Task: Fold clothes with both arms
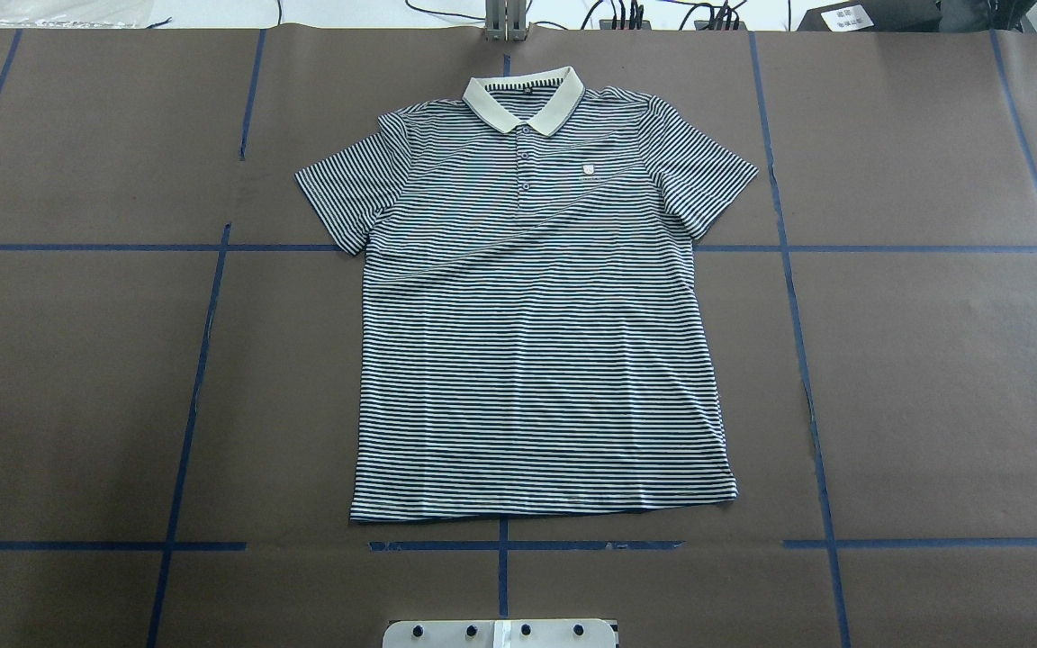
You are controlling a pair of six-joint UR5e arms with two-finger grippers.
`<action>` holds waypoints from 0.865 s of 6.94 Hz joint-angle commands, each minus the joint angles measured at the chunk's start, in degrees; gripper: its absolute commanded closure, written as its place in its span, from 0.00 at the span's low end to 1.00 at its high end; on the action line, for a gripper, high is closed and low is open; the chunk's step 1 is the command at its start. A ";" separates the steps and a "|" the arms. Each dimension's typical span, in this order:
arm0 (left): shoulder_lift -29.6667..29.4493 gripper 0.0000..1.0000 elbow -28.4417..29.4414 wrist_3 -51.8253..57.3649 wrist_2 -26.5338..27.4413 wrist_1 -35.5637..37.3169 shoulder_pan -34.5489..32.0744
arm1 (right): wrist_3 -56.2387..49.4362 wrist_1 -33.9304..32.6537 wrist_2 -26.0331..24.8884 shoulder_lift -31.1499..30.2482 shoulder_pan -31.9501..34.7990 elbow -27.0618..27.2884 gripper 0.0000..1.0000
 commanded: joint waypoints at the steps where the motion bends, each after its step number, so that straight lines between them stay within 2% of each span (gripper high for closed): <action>1: 0.00 0.00 -0.31 -0.08 0.00 -0.13 2.15 | 0.00 0.00 0.09 0.05 -0.03 0.39 0.00; 2: 0.00 0.00 -0.49 0.01 -0.09 -0.39 2.26 | 0.00 0.00 0.00 0.31 -0.03 0.39 0.00; 3: 0.00 0.00 -0.23 -0.17 0.34 -3.26 2.26 | 0.61 0.00 -0.09 0.84 -0.03 0.65 0.00; 4: -0.17 0.00 -0.40 -0.26 0.61 -7.30 2.87 | 0.70 0.00 -0.09 3.89 -0.03 1.18 0.00; 5: -0.87 0.00 0.21 -0.34 0.53 -15.86 3.05 | 0.70 1.74 -0.09 8.27 -0.47 0.66 0.00; 6: -2.10 0.00 0.39 -0.52 1.83 -24.65 3.05 | 0.70 5.50 -0.26 13.01 -0.65 -2.48 0.00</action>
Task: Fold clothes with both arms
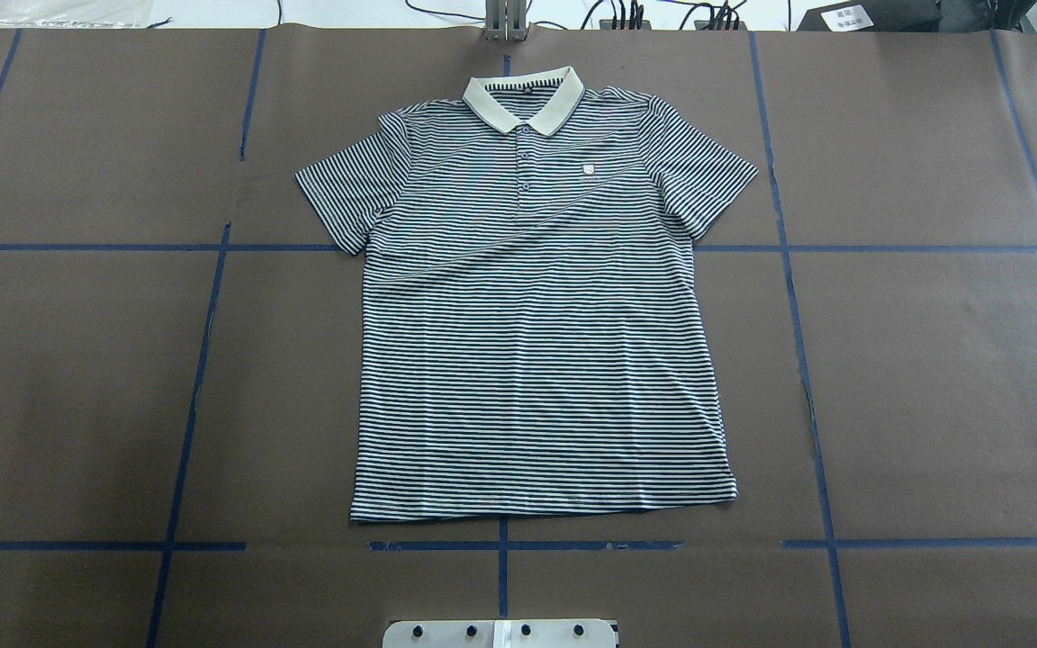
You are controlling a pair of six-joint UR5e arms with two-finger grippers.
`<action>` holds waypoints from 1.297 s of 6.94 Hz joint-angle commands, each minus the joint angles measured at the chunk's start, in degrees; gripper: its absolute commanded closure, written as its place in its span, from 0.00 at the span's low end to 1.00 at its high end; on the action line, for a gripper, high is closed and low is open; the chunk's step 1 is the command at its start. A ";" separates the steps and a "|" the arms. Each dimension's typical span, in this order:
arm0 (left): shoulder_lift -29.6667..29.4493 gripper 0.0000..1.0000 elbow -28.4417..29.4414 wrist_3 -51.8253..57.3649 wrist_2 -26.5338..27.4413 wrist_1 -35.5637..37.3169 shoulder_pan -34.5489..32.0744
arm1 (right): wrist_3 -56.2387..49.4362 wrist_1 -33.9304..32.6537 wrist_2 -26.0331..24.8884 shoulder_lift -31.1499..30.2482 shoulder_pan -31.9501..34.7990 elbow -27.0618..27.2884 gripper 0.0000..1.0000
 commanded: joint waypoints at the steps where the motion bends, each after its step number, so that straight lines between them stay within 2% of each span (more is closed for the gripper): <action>1: -2.15 0.00 0.85 -0.18 1.90 -17.43 0.13 | 0.38 6.37 0.04 7.43 -0.28 -5.86 0.00; 2: -2.69 0.00 3.55 -0.27 1.47 -23.34 0.13 | 2.39 13.36 0.04 7.88 -0.28 -9.12 0.00; 3: -7.48 0.00 9.06 -3.40 1.29 -24.18 0.40 | 9.37 24.13 -0.22 8.06 -0.37 -12.20 0.00; 4: -8.48 0.00 10.77 -5.96 1.38 -27.06 0.40 | 18.14 28.94 -0.05 11.46 -3.16 -15.27 0.00; 5: -8.49 0.00 10.96 -6.07 1.38 -28.13 0.49 | 31.72 29.33 -0.40 15.67 -9.36 -15.13 0.00; 6: -8.58 0.00 10.52 -6.51 1.38 -28.32 0.49 | 42.29 29.60 -3.01 22.24 -14.91 -17.04 0.00; 8: -8.58 0.00 10.17 -6.69 1.38 -28.41 0.57 | 55.96 31.17 -12.40 31.93 -25.46 -21.60 0.02; 9: -8.58 0.00 10.08 -6.69 1.29 -28.41 0.57 | 62.81 33.36 -15.57 34.32 -28.99 -23.81 0.10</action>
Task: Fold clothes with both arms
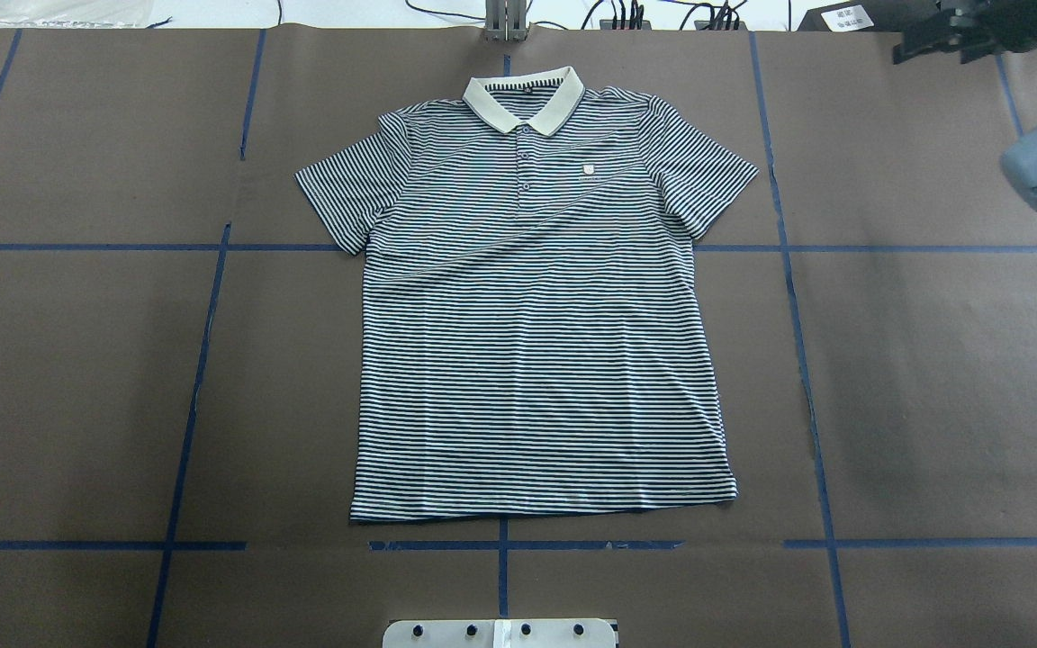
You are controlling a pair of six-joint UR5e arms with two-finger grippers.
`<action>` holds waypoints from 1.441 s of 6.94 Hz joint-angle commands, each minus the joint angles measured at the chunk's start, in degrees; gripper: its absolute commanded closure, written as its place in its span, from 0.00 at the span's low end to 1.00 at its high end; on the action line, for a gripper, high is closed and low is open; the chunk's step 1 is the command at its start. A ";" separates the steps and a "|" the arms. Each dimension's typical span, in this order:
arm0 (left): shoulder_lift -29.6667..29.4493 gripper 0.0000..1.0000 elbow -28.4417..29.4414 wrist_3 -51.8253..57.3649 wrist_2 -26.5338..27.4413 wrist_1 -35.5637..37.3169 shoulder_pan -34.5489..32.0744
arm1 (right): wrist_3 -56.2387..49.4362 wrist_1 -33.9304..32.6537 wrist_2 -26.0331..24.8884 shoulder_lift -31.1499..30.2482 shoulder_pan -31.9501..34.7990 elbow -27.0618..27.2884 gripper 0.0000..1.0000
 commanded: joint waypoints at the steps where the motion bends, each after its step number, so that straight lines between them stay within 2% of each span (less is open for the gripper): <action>1: -0.02 0.00 -0.04 -0.05 0.02 -0.48 0.02 | 10.90 4.61 -8.96 5.56 -7.96 -5.73 0.14; 3: -0.02 0.00 -0.04 -0.05 -0.07 -0.74 0.02 | 11.81 9.71 -11.89 6.19 -11.75 -11.88 0.23; 4: -0.02 0.00 -0.04 -0.05 -0.07 -0.74 0.02 | 11.81 10.08 -15.04 6.19 -13.95 -12.78 0.25; 10: 0.07 0.00 0.14 0.04 -0.07 -0.74 0.02 | 11.89 10.17 -17.61 5.40 -17.39 -14.80 0.32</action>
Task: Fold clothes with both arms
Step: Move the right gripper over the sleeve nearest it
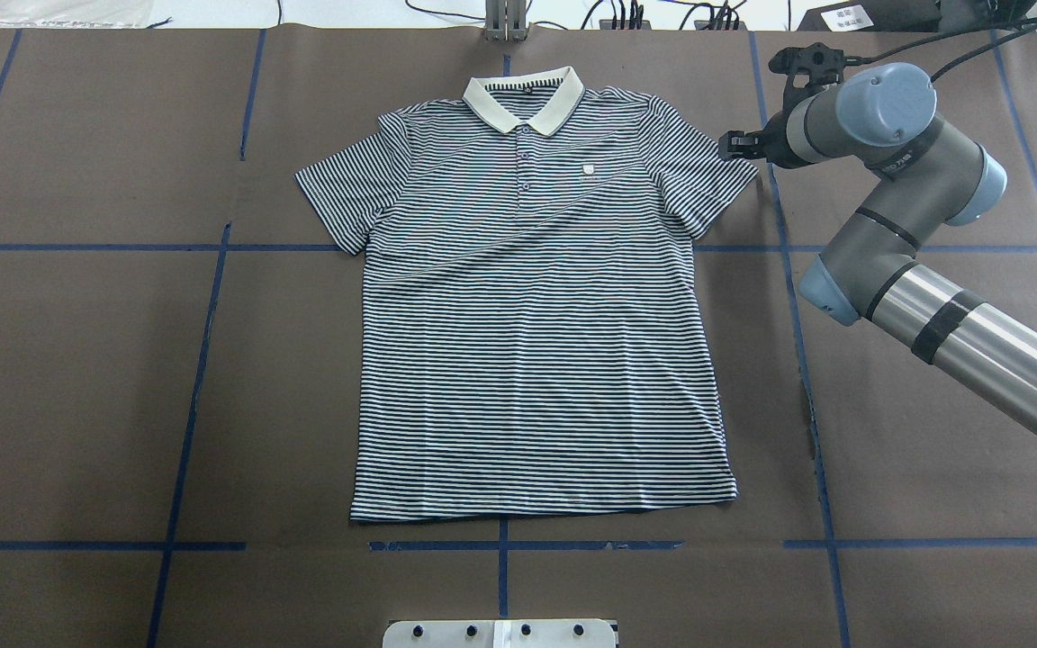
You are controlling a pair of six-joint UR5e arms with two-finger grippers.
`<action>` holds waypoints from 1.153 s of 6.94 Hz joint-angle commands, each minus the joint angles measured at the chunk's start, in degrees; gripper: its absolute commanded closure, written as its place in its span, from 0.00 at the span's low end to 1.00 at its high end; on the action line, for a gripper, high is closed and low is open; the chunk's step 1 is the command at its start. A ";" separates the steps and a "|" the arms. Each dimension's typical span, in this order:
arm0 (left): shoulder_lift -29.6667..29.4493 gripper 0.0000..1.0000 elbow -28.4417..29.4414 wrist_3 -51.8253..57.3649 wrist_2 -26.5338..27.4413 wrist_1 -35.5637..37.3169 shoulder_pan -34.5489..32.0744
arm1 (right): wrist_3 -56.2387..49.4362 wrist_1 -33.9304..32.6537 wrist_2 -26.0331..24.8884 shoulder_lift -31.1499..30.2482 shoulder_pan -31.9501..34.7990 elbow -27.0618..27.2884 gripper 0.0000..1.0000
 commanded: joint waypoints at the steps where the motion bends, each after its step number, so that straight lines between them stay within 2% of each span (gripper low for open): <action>1: 0.06 0.00 0.01 0.07 0.00 0.00 0.00 | 0.00 0.00 -0.70 -0.04 -0.51 -0.94 0.34; 8: 0.23 0.00 0.10 0.16 0.00 -0.09 0.00 | 0.44 -0.09 -0.78 -0.04 -0.95 -1.38 0.35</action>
